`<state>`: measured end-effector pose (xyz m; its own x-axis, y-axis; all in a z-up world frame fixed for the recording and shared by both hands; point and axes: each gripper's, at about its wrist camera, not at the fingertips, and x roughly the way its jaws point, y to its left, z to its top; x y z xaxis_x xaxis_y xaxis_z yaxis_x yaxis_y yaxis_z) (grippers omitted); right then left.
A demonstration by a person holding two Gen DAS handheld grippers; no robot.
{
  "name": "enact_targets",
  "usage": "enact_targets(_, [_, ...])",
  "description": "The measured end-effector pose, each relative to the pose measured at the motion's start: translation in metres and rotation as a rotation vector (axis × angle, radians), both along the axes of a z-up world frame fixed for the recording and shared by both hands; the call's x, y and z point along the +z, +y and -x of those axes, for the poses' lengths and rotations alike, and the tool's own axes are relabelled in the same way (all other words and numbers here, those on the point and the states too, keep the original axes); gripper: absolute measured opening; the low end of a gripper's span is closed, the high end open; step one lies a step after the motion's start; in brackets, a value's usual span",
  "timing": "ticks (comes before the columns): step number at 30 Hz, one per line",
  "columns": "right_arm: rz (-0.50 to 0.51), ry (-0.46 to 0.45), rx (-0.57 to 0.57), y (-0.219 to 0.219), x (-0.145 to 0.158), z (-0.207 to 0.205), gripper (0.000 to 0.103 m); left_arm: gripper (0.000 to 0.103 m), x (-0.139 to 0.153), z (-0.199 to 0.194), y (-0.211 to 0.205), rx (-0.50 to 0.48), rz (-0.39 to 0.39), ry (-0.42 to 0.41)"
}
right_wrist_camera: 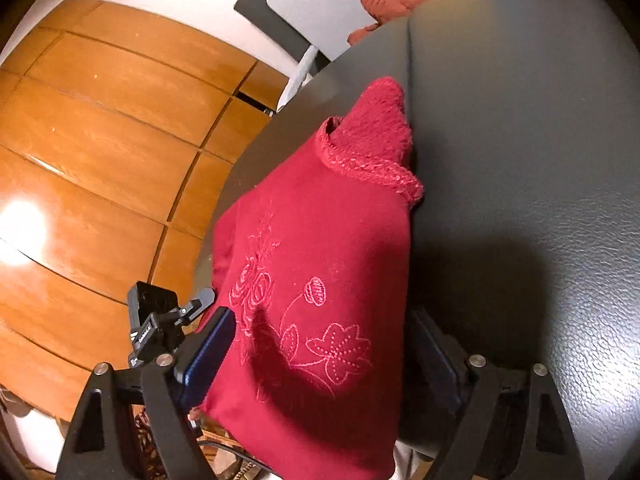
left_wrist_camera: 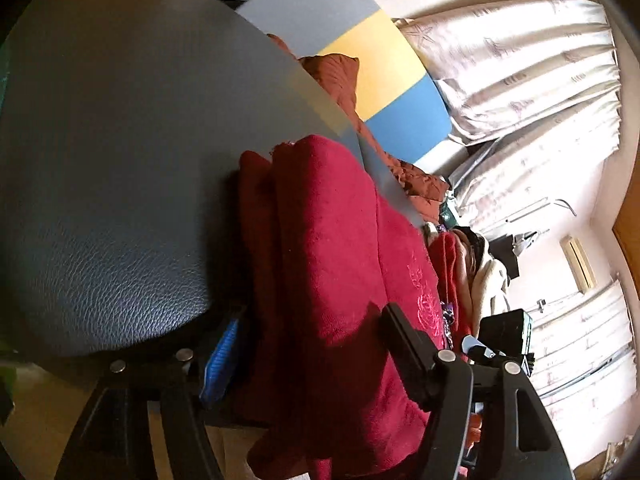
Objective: Fold clothes
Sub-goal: 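Lift the folded sweatshirt with both tools toward the green glass table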
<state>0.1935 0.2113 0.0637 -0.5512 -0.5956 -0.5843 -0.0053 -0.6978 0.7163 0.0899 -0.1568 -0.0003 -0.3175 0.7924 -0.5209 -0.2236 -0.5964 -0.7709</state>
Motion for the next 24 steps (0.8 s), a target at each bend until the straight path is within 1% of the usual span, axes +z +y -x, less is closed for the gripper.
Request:
enact_targets(3, [-0.052,0.003,0.028,-0.011,0.002,0.003,0.089,0.069,-0.007,0.003,-0.005,0.033,-0.073,-0.027])
enact_targets(4, [-0.068,0.006,0.036,-0.014,0.003,0.004,0.090,0.069,-0.008,0.005,-0.004,0.039,-0.085,-0.040])
enact_targets(7, [-0.104,0.015,0.054,-0.023,0.006,0.006,0.093,0.069,-0.007,0.009,0.002,0.017,-0.077,-0.058])
enact_targets(10, [-0.083,0.010,0.058,-0.020,0.004,0.005,0.093,0.067,-0.004,0.007,0.012,-0.021,-0.039,-0.038])
enact_targets(12, [-0.055,-0.005,0.057,-0.018,0.003,0.003,0.093,0.059,-0.003,0.005,0.017,-0.025,-0.013,-0.024])
enact_targets(13, [-0.036,-0.016,0.052,-0.013,0.002,0.004,0.093,0.057,-0.003,0.005,0.018,-0.024,-0.007,-0.022])
enact_targets(15, [-0.006,-0.030,0.043,-0.008,0.001,0.003,0.093,0.048,-0.003,0.003,0.021,-0.021,0.009,-0.012])
enact_targets(17, [0.015,-0.030,0.029,-0.008,0.000,0.001,0.092,0.045,0.001,-0.001,0.021,-0.013,0.032,0.012])
enact_targets(18, [-0.008,-0.032,0.019,-0.011,0.001,0.001,0.085,0.043,0.003,-0.003,0.021,-0.009,0.044,0.024])
enact_targets(19, [-0.051,-0.038,0.012,-0.014,0.002,0.001,0.069,0.042,0.005,-0.004,0.021,-0.005,0.055,0.037])
enact_targets(21, [-0.096,-0.035,0.011,-0.016,0.004,0.000,0.064,0.036,0.009,-0.008,0.021,0.003,0.078,0.061])
enact_targets(24, [-0.141,-0.021,0.008,-0.023,0.010,0.002,0.059,0.032,0.018,-0.014,0.018,0.023,0.108,0.104])
